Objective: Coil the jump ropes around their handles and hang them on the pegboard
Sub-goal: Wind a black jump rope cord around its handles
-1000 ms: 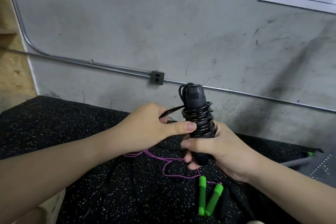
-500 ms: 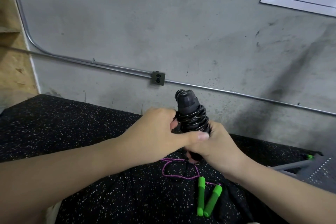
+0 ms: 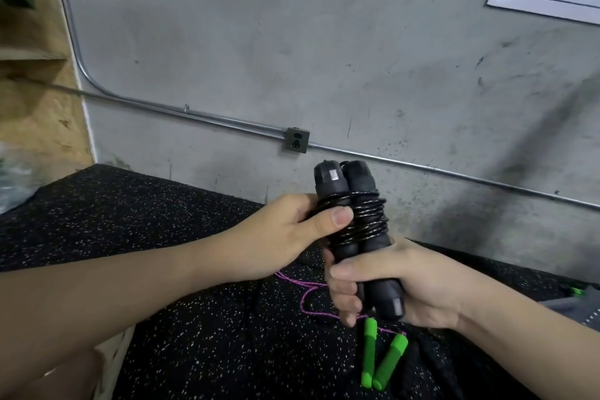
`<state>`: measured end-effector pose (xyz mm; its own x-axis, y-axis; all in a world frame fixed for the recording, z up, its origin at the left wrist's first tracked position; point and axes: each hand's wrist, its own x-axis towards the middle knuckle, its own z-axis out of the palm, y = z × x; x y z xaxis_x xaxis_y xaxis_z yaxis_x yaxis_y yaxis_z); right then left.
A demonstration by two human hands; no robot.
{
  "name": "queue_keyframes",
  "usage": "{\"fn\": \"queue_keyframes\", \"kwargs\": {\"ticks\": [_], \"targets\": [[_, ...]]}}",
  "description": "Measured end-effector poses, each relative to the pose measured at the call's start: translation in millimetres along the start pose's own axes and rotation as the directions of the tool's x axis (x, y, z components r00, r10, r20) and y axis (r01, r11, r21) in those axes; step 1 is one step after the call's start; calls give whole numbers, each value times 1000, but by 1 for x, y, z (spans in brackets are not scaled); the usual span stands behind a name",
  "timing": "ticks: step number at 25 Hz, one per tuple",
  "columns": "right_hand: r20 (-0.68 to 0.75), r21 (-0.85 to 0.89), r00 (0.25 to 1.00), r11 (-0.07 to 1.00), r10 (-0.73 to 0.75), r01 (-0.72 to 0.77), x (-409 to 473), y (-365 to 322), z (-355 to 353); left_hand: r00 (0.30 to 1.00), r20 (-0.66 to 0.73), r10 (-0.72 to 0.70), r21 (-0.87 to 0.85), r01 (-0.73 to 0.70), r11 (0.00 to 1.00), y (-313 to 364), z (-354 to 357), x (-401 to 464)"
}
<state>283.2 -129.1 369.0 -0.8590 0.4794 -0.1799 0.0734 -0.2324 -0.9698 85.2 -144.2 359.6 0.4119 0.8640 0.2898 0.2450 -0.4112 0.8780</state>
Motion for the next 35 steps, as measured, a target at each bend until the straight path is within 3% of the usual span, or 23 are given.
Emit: {"fn": "queue_keyframes", "kwargs": {"ticks": [5, 7, 9, 15, 20, 26, 29, 32, 33, 35], "targets": [[-244, -223, 960, 972, -135, 80, 2, 3, 4, 995, -30, -91, 203, 95, 975, -10, -13, 6], [-344, -496, 907, 867, -241, 42, 3, 4, 0, 988, -89, -126, 295, 147, 944, -11, -15, 7], [-427, -644, 842, 764, -329, -28, 6, 6, -4, 986, -141, -93, 352, 137, 926, -11, -13, 5], [-551, -620, 750, 781, -365, -75, 10, 6, -6, 971, -239, 34, 341, 51, 939, -15, 5, 3], [-518, -727, 719, 682, -463, -84, 11, 10, -8, 975, -221, -9, 393, 97, 914, -9, 10, 1], [-507, -802, 636, 589, -581, -102, 24, 23, -5, 921, -384, -68, 356, 216, 909, 0, 22, 5], [-500, -815, 649, 566, -574, -127, 25, 20, -1, 919, -380, -105, 358, 251, 899, 3, 18, 8], [-413, -818, 749, 572, -518, -55, 15, 9, -3, 974, -213, -77, 250, 131, 959, -4, 8, 7], [-358, -767, 816, 642, -454, 20, 11, 5, -4, 989, -133, -59, 168, 81, 982, -7, 5, 7], [-228, -495, 938, 860, -262, 120, 3, -2, -3, 999, 24, -25, 17, 25, 1000, -8, 2, 4]]}}
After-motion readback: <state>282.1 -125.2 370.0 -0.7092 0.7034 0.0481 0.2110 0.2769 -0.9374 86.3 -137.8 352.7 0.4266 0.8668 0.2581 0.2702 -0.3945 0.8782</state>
